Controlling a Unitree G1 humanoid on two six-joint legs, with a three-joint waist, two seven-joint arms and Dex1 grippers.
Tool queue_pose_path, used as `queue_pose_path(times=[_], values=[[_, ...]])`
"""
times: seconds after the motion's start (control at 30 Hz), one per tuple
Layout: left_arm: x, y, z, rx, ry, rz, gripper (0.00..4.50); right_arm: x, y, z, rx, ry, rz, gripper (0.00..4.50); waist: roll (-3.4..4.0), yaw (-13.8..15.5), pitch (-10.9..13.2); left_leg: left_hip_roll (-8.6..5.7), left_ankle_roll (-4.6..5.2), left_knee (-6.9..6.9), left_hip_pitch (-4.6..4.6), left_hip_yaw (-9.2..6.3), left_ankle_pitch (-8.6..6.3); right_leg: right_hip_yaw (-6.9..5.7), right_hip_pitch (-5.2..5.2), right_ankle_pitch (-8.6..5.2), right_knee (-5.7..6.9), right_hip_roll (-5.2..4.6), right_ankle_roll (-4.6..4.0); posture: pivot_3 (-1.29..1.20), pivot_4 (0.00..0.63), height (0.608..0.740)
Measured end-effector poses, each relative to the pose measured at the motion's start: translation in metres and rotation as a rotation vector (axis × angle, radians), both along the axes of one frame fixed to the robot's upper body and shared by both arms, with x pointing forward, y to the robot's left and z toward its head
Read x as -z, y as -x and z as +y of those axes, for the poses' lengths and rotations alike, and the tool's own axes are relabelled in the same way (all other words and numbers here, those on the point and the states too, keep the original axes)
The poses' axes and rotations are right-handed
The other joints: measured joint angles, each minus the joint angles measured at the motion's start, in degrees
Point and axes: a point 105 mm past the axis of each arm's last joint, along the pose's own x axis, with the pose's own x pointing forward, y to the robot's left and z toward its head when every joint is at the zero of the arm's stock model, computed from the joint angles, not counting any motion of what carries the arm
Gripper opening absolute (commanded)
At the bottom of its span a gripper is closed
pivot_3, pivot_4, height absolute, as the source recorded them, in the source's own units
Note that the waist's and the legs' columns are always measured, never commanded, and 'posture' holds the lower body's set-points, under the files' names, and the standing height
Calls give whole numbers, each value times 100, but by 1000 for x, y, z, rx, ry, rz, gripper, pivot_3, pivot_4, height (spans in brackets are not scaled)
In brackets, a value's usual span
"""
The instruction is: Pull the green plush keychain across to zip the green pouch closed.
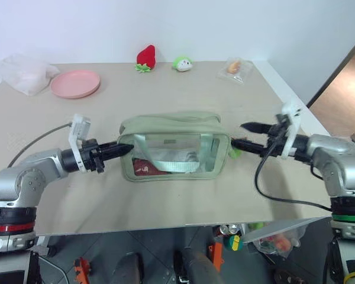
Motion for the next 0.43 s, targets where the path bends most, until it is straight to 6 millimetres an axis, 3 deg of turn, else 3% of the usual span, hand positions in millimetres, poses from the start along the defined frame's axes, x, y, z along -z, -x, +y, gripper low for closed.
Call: queue_pose_path(times=[0.07,0.13,0.27,0.43], values=[[-9,-3,5,-33,14,-25,2789,-17,6,-8,10,-33,-32,4478,0,3,0,-1,0,-3,1,0,0,0,2,-2,-2,-2,2,0,150,740],[-10,-4,7,-52,11,-32,3472,-21,13,-10,3,-44,-36,4478,-1,3,-1,-2,1,-5,-1,0,-2,1,1,-5,-4,-5,7,0,150,740],[3,8,27,-82,-90,26,3472,-6,31,-16,2,-47,34,4478,0,-14,0,10,1,-13,-3,4,-9,7,-5,-15,-5,-6,7,0,150,740],[-5,16,54,-149,-60,20,3472,-10,45,-24,42,-51,25,4478,-2,1,-1,10,2,-8,0,0,-8,-2,-2,-14,-4,-10,5,0,150,740]])
